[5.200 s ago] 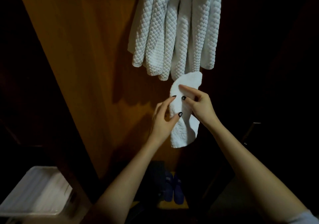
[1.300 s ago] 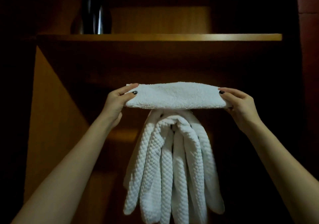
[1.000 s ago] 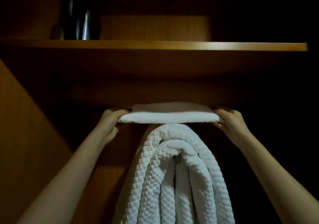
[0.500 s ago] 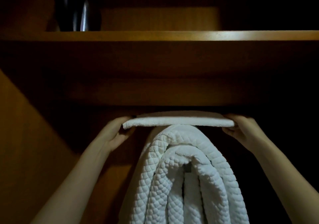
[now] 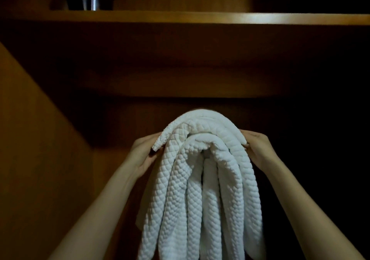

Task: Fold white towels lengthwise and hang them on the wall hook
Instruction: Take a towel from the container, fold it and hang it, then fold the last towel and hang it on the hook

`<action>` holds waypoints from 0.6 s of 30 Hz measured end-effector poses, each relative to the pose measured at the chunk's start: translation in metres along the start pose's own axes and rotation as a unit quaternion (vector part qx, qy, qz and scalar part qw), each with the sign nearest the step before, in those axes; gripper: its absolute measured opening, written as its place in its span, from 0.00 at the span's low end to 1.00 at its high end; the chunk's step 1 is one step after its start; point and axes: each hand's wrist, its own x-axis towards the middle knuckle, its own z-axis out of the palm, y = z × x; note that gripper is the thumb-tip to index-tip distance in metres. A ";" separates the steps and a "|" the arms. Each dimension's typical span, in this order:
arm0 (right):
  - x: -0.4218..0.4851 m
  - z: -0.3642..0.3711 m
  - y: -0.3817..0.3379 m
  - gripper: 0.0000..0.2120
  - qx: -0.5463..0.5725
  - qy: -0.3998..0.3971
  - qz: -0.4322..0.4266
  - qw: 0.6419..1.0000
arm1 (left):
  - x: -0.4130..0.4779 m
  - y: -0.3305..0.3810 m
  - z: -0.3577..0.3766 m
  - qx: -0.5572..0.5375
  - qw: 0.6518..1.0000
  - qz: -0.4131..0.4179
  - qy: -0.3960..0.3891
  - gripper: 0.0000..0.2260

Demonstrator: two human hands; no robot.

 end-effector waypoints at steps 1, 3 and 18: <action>-0.002 0.000 -0.001 0.08 -0.009 0.010 -0.007 1.000 | -0.003 0.001 0.002 0.015 1.000 0.002 0.006 0.11; -0.007 0.000 -0.005 0.07 -0.054 0.023 -0.022 0.998 | -0.009 0.003 0.004 0.088 0.996 0.006 0.027 0.07; -0.114 -0.019 -0.001 0.19 -0.302 0.127 -0.111 0.938 | -0.086 0.002 0.003 0.393 0.867 0.287 0.110 0.13</action>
